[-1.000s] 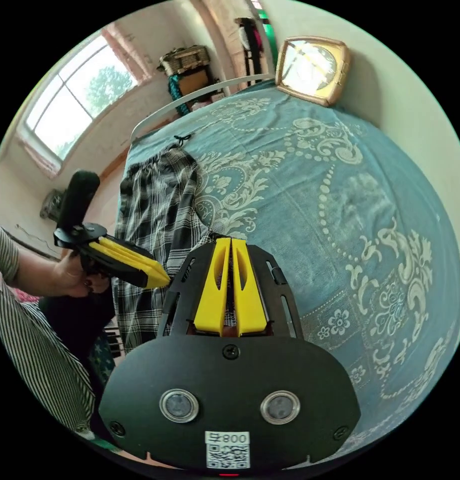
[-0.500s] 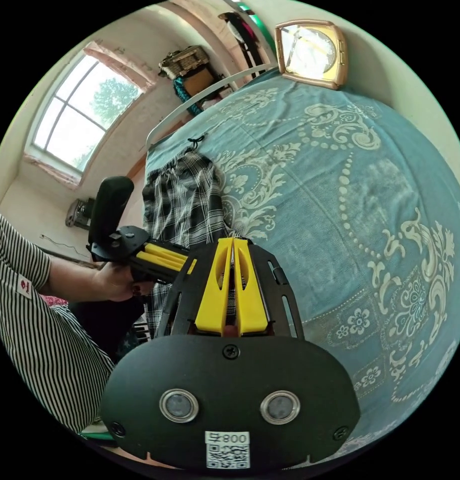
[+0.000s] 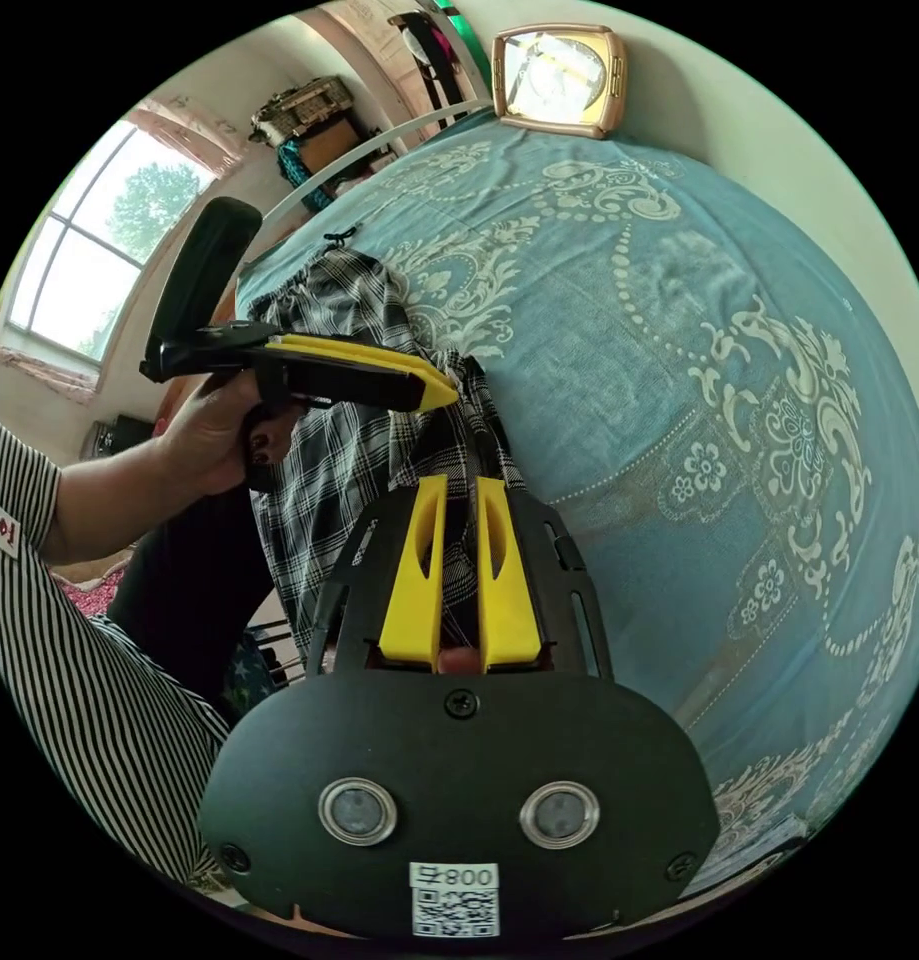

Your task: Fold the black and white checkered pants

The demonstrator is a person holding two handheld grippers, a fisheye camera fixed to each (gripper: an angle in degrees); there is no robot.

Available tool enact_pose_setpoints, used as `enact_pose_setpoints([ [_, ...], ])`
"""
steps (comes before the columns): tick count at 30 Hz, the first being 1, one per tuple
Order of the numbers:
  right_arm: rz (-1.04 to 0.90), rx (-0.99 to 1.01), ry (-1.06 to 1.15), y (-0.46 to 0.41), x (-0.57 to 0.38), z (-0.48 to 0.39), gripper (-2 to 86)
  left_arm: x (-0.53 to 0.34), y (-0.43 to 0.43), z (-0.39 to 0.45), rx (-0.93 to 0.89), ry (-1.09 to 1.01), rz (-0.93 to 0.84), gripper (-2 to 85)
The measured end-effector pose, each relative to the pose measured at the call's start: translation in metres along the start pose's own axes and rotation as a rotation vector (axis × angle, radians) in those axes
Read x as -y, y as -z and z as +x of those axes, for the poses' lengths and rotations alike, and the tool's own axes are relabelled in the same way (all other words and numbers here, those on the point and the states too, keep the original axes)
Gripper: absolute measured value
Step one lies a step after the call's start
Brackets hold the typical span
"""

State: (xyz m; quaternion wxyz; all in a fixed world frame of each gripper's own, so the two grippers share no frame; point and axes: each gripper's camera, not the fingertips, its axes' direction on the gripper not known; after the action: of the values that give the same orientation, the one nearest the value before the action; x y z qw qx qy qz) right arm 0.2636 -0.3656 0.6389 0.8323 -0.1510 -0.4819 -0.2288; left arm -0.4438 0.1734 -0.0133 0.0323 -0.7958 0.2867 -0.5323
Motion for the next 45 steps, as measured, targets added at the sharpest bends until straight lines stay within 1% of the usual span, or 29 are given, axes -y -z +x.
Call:
enact_pose_setpoints([
  [5,-0.034,0.0,-0.018,-0.016,0.001,0.006,2.8,0.008,0.009,0.015,-0.025,-0.003,0.039,0.6],
  [10,-0.007,0.0,-0.027,-0.014,0.005,0.018,0.3,0.024,0.023,0.032,-0.052,-0.009,0.094,0.3],
  [18,-0.004,-0.045,-0.055,-0.015,0.005,0.041,-0.1,0.037,0.019,0.045,-0.029,0.039,0.062,0.7],
  [22,0.0,-0.076,-0.086,-0.014,-0.005,0.051,-0.1,0.036,0.04,0.055,-0.05,0.037,0.117,1.5],
  [26,0.039,-0.055,-0.113,-0.005,-0.021,0.054,-0.1,0.028,0.062,0.062,-0.064,0.027,0.143,2.0],
  [29,0.051,-0.036,-0.127,-0.007,-0.035,0.052,0.0,0.015,0.084,0.06,0.011,0.054,0.144,2.2],
  [32,0.035,-0.018,-0.09,-0.019,-0.039,0.039,0.0,-0.001,0.111,0.048,0.11,0.106,0.151,2.0],
  [35,0.012,0.064,-0.005,-0.034,-0.036,0.014,0.1,-0.016,0.134,0.026,0.187,0.195,0.125,1.3],
  [37,-0.036,0.141,0.072,-0.052,-0.036,-0.014,0.1,-0.031,0.153,0.014,0.245,0.231,0.114,0.7],
  [39,-0.068,0.169,0.114,-0.065,-0.041,-0.034,0.0,-0.041,0.161,0.007,0.282,0.257,0.085,0.5],
  [40,-0.091,0.177,0.136,-0.074,-0.045,-0.045,-0.1,-0.047,0.164,0.001,0.283,0.265,0.065,0.4],
  [43,-0.179,0.15,0.146,-0.105,-0.056,-0.061,-0.2,-0.059,0.18,-0.008,0.21,0.311,0.097,0.2],
  [45,-0.153,0.146,0.121,-0.106,-0.061,-0.061,-0.2,-0.064,0.19,-0.008,0.244,0.328,0.116,0.2],
])
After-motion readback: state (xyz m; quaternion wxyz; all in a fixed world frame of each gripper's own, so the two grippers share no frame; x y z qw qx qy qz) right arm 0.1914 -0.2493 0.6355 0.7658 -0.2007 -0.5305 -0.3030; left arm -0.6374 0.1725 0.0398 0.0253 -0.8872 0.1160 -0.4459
